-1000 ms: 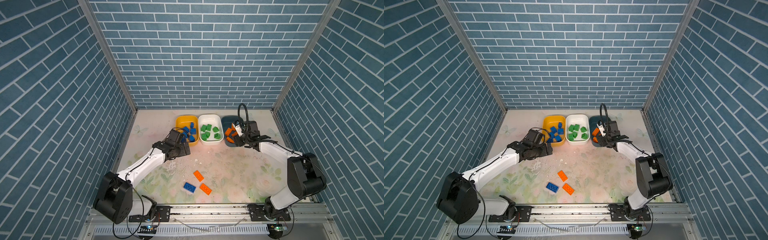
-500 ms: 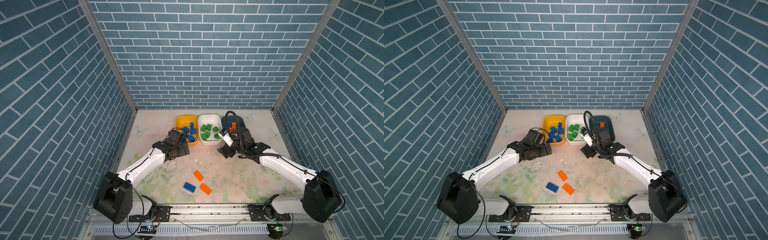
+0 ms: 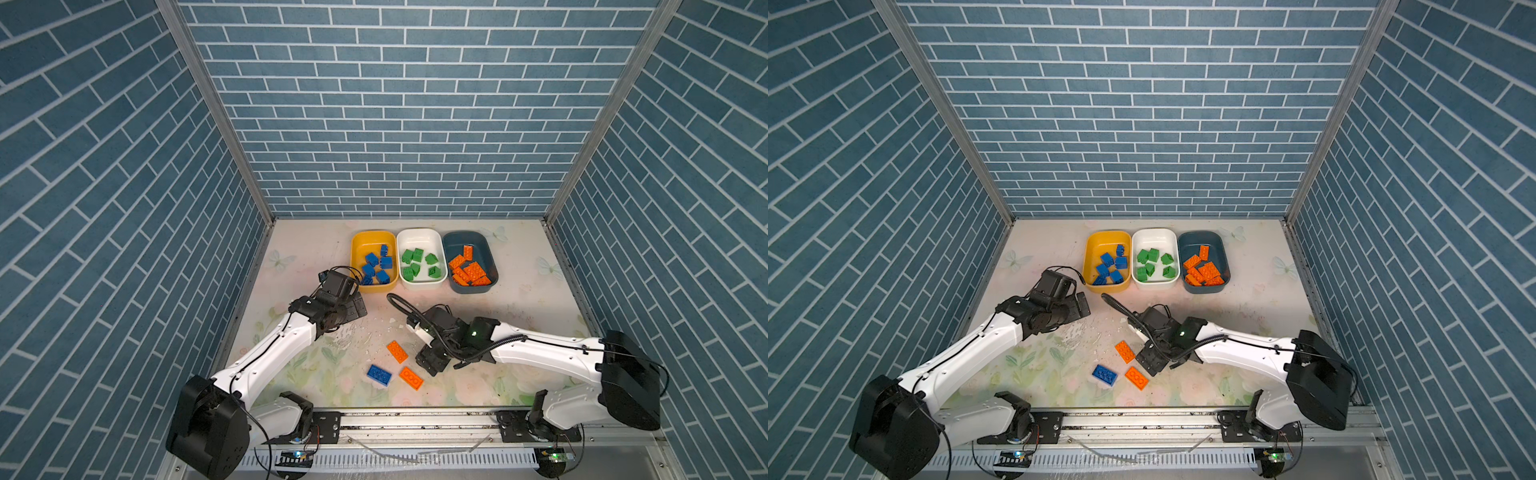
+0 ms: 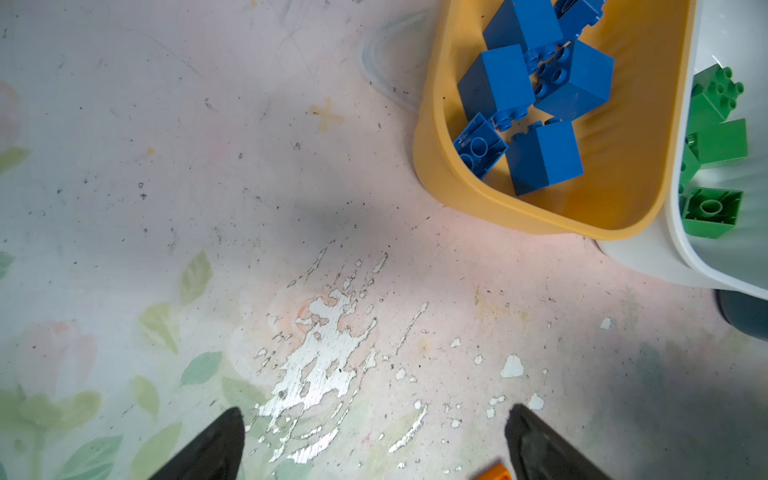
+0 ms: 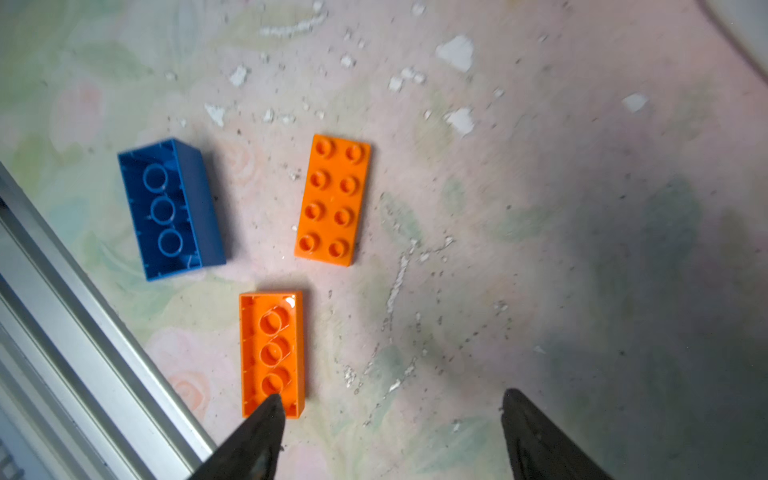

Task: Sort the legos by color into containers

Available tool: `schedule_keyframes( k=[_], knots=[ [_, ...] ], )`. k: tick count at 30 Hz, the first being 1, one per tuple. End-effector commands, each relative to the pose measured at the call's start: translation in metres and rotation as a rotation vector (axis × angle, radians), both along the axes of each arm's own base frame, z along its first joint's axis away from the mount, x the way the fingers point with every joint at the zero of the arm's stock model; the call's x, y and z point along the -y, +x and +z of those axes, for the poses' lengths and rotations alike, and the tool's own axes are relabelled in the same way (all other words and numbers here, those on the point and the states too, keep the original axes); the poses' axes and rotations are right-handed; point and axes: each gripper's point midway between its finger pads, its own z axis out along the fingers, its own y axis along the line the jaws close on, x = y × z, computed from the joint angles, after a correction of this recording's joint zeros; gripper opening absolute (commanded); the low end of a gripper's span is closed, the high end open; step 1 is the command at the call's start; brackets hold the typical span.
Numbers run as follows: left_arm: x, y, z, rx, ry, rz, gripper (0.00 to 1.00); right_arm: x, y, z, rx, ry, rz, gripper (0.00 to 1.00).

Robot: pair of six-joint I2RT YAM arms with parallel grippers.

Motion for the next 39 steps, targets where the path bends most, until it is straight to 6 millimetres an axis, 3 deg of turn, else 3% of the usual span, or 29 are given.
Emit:
schedule_keyframes(
  k=[1, 6, 11, 19, 25, 29, 33, 35, 39],
  knots=[
    [-0.007, -0.014, -0.008, -0.039, 0.003, 0.021, 0.99, -0.002, -0.012, 0.0, -0.03, -0.074, 0.011, 0.82],
    [-0.013, -0.024, -0.009, -0.028, -0.004, 0.036, 0.99, -0.016, -0.019, -0.01, -0.041, -0.112, 0.084, 0.79],
    [-0.015, -0.027, -0.01, -0.028, -0.001, 0.041, 0.99, -0.013, -0.026, -0.022, -0.077, -0.23, 0.241, 0.76],
    [-0.017, -0.029, -0.011, -0.027, 0.002, 0.042, 0.99, -0.033, -0.047, -0.037, -0.182, -0.258, 0.461, 0.73],
    [-0.026, -0.038, -0.013, -0.019, 0.009, 0.072, 0.99, -0.025, -0.032, -0.054, -0.133, -0.37, 0.449, 0.54],
    [-0.029, -0.04, -0.01, -0.003, 0.008, 0.082, 0.99, -0.015, -0.024, -0.052, -0.082, -0.395, 0.446, 0.42],
    [-0.029, -0.038, -0.008, -0.004, 0.016, 0.084, 0.99, -0.02, -0.024, -0.045, -0.071, -0.32, 0.451, 0.31],
    [-0.027, -0.036, -0.008, -0.009, 0.018, 0.081, 0.99, -0.025, -0.027, -0.044, -0.076, -0.282, 0.47, 0.32],
    [-0.025, -0.034, -0.014, -0.038, 0.031, 0.072, 0.99, -0.033, -0.03, -0.039, -0.073, -0.234, 0.512, 0.51]
  ],
)
